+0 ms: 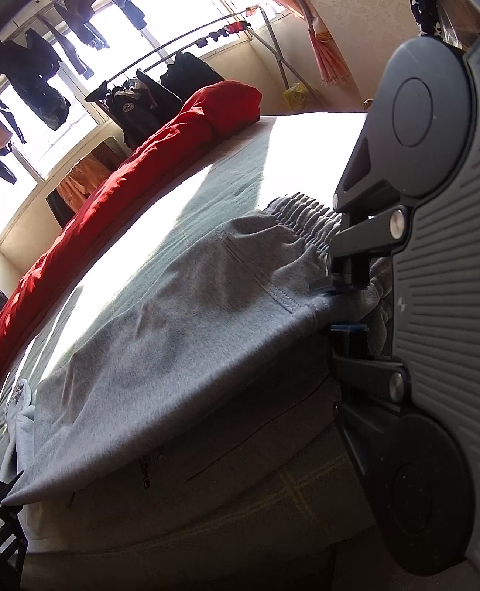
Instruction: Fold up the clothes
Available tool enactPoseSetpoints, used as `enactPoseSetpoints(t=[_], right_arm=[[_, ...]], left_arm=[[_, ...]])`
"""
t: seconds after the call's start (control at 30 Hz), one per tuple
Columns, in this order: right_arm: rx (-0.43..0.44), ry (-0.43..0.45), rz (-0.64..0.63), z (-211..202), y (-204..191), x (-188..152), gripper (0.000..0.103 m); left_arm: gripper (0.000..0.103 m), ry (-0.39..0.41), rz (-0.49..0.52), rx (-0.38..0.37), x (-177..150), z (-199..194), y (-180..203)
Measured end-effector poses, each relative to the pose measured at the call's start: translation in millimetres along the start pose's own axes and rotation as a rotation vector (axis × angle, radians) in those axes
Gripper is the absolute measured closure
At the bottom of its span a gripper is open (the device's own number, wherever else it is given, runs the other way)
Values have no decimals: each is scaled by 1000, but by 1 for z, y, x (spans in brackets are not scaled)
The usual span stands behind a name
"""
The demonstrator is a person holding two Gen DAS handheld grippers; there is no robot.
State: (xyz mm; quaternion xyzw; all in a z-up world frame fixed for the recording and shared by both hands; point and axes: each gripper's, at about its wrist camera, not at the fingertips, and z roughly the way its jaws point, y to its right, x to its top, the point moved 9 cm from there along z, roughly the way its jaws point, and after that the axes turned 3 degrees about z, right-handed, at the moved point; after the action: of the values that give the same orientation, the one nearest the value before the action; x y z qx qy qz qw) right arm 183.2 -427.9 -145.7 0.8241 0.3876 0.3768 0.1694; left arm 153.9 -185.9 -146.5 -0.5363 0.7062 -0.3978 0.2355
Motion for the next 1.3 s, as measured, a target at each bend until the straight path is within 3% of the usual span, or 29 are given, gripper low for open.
enactPoseSetpoints(t=[0.2,0.27,0.33,0.4,0.5,0.53,0.7,0.77,0.87,0.93,1.1,1.3], right_arm=[[-22,2,-52,-2,-3,-5,86],[-10,-6,-57,-2,-6,-8,73],[-7,-9,-85,-5,-8,-9,70],[1,-11,-88,-13,-7,-11,68],[24,-26,-59,-27,-1,-17,53],[30,-35,-55,-32,0,-20,53],[61,-38,18,-57,4,-27,54],[72,4,103,-64,12,-18,56],[123,68,254,-65,22,1,69],[175,105,321,-59,21,16,79],[267,115,395,-27,2,42,82],[305,32,432,-2,-26,20,81]], left_arm=[[101,12,10,-67,1,-8,21],[100,22,20,-106,2,-11,30],[97,45,20,-139,5,-20,38],[93,63,-15,-179,7,-28,38],[91,76,-94,-211,5,-41,30],[91,78,-127,-220,4,-47,26],[91,91,-272,-197,-3,-68,-8],[90,95,-344,-175,-3,-57,-31],[87,116,-503,-195,6,-37,-57],[78,133,-581,-208,15,-21,-64],[77,130,-704,-248,25,14,-60],[78,68,-784,-346,10,33,-14]])
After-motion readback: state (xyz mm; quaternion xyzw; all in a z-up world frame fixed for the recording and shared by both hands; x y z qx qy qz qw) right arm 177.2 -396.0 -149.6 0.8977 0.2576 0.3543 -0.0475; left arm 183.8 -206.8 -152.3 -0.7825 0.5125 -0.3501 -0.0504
